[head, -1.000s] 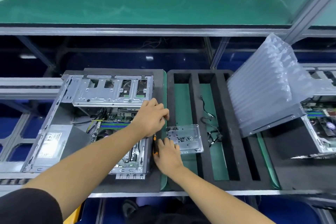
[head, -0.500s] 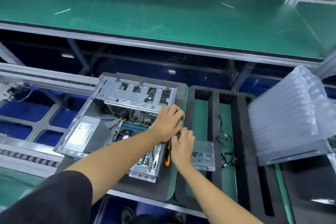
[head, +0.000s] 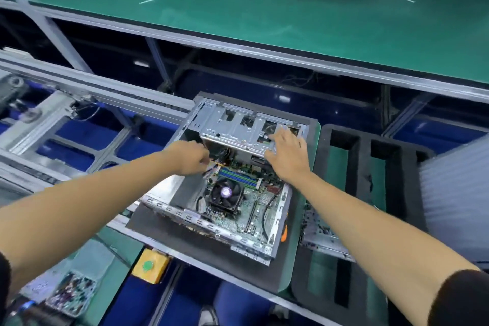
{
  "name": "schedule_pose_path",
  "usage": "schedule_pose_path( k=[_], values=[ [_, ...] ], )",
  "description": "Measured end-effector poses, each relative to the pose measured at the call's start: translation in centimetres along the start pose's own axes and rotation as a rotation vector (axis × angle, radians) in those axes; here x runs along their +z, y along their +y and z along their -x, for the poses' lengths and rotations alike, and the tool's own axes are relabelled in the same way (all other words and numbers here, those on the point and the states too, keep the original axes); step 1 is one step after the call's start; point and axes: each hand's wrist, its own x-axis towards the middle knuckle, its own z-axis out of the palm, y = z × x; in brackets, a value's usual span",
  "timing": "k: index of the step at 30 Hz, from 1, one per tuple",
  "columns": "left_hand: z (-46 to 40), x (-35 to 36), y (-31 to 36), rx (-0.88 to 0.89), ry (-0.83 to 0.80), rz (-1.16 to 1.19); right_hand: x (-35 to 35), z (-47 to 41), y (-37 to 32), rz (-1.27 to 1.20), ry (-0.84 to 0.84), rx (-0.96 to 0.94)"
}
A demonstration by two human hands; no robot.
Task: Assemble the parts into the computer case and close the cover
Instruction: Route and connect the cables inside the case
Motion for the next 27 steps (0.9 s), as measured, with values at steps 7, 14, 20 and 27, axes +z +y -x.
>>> schedule_pose_path(
  k=[7,14,20,27],
  values=[
    [-6.5,0.6,-2.2,-0.021,-0.63,0.21,1.8,-0.3,0.4,0.207,0.116,-0.032],
    [-9.8,2.8,-3.0,-0.083,-0.625,0.429,1.3,-0.7,0.7,0.289,0.036,-0.082],
    [-10.7,4.1,-3.1,-0.019,-0.527,0.274,-3.0,-7.4,0.5,0.014,0.022,0.097],
    [-11.7,4.5,-3.3,0.038,-0.54,0.285,0.5,-8.9,-0.7,0.092,0.282,0.222]
  ],
)
